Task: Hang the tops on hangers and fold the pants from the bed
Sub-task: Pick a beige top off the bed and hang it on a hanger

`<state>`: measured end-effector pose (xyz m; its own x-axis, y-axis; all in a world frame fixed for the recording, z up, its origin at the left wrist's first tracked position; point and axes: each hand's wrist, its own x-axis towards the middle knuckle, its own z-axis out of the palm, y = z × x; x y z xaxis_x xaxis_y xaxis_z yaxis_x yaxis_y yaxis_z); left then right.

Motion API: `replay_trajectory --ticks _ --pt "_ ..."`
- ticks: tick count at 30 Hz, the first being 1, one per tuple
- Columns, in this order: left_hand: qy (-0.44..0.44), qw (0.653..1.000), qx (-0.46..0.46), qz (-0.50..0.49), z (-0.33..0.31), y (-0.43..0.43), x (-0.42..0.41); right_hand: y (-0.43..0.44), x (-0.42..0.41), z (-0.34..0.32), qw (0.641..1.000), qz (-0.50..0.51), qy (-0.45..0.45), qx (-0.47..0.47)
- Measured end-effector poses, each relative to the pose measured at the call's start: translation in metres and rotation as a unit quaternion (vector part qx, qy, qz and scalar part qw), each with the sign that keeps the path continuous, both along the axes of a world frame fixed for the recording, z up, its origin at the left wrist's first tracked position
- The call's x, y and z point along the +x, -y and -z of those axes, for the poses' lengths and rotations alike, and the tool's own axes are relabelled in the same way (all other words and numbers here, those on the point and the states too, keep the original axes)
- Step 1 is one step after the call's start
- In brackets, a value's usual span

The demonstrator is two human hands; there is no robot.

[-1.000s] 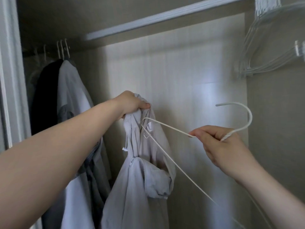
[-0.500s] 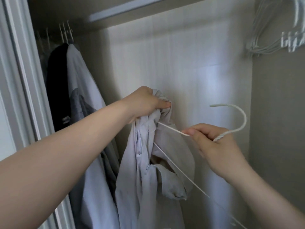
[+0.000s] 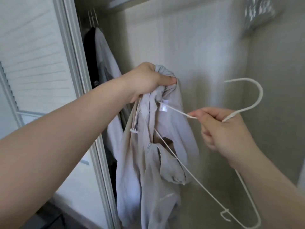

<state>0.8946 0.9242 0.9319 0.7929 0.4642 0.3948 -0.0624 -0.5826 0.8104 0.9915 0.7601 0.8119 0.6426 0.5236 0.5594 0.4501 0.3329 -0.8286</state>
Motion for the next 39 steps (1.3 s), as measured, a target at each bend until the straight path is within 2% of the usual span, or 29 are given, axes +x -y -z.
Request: replay_trajectory --ticks 6,11,13,18,21,26,28,30,32,35,36,39 --pt "-0.023 0.999 -0.020 -0.027 0.047 0.097 -0.048 0.100 -0.032 0.024 0.994 -0.047 0.055 -0.081" --pt "-0.104 0.994 -0.025 -0.035 0.090 0.158 -0.085 0.168 -0.061 0.042 0.987 -0.119 -0.007 -0.106" --pt "-0.126 0.991 -0.030 -0.029 0.108 0.179 -0.097 0.186 -0.070 0.050 0.981 -0.133 0.014 -0.138" --pt "-0.106 0.984 -0.140 0.013 0.149 0.229 -0.125 0.206 -0.090 0.093 0.971 -0.140 0.047 -0.188" --pt "-0.092 0.974 -0.203 0.031 0.179 0.255 -0.139 0.212 -0.111 0.131 0.962 -0.182 -0.014 -0.202" --pt "-0.111 0.961 -0.253 -0.018 0.231 0.285 -0.166 0.232 -0.139 0.183 0.939 -0.259 -0.161 -0.159" --pt "-0.145 0.964 -0.221 -0.019 0.244 0.300 -0.175 0.239 -0.151 0.201 0.920 -0.290 -0.211 -0.157" --pt "-0.183 0.971 -0.140 -0.067 0.255 0.312 -0.184 0.247 -0.158 0.217 0.905 -0.313 -0.235 -0.164" --pt "-0.236 0.961 0.014 -0.142 0.267 0.325 -0.192 0.254 -0.161 0.227 0.895 -0.323 -0.257 -0.167" --pt "-0.272 0.899 0.278 -0.200 0.282 0.342 -0.210 0.263 -0.156 0.239 0.882 -0.343 -0.276 -0.169" --pt "-0.279 0.890 0.315 -0.178 0.285 0.342 -0.218 0.266 -0.154 0.241 0.880 -0.349 -0.274 -0.169" --pt "-0.349 0.874 0.320 -0.105 0.297 0.337 -0.246 0.272 -0.150 0.244 0.881 -0.353 -0.265 -0.170"
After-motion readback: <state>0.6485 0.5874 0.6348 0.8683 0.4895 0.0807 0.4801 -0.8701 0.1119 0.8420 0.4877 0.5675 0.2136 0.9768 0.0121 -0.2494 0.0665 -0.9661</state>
